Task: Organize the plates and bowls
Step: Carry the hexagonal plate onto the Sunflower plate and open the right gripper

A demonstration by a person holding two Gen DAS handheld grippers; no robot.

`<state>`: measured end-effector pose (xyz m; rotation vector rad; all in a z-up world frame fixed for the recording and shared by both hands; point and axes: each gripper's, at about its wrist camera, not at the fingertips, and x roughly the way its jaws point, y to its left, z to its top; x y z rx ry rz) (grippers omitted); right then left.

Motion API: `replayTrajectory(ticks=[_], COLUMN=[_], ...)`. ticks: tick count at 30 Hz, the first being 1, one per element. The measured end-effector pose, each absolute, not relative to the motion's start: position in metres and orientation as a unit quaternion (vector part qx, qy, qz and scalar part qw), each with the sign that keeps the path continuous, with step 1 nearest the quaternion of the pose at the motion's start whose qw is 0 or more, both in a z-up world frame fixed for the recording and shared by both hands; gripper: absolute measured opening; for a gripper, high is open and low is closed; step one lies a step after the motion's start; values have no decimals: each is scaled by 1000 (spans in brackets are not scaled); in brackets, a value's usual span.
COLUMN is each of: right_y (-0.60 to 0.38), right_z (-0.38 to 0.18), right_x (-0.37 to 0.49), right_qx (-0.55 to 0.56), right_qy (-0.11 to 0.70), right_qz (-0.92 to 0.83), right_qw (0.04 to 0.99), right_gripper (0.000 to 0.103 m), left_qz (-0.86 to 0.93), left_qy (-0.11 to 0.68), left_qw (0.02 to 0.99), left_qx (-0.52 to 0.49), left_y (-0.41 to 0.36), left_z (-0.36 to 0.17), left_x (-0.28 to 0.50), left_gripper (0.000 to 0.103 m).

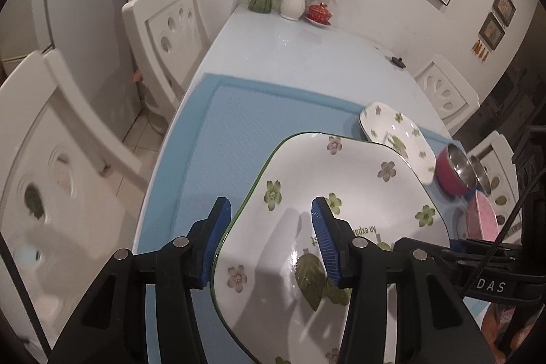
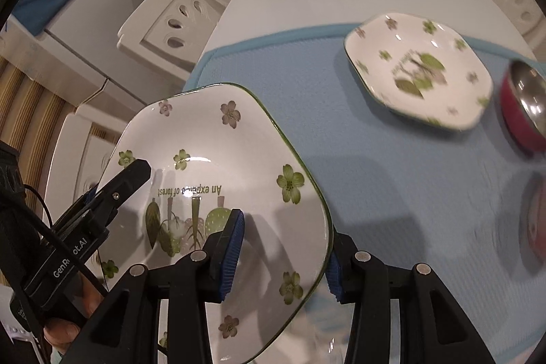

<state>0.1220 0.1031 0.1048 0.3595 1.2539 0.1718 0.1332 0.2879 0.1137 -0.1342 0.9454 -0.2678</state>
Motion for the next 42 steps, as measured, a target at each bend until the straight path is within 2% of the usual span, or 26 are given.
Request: replayTrajectory(ticks=[15, 27, 42], right_y=[85, 89, 106], right_z=[79, 52, 42], right_x=[24, 20, 25], right_qx=[164, 142, 133], right_qy=[635, 656, 663], right_qz=[57, 44, 22], right_qw=[753, 740, 736], right_gripper=[42, 42, 42], left_qz=[-130, -131, -136], left_qy=[498, 524, 523], left_qw=[855, 839, 841], left_qx=[-71, -56, -36], left_y=[270, 265, 263], left_z=[77, 45, 47], left_x=[41, 39, 45], left_gripper=[45, 45, 45])
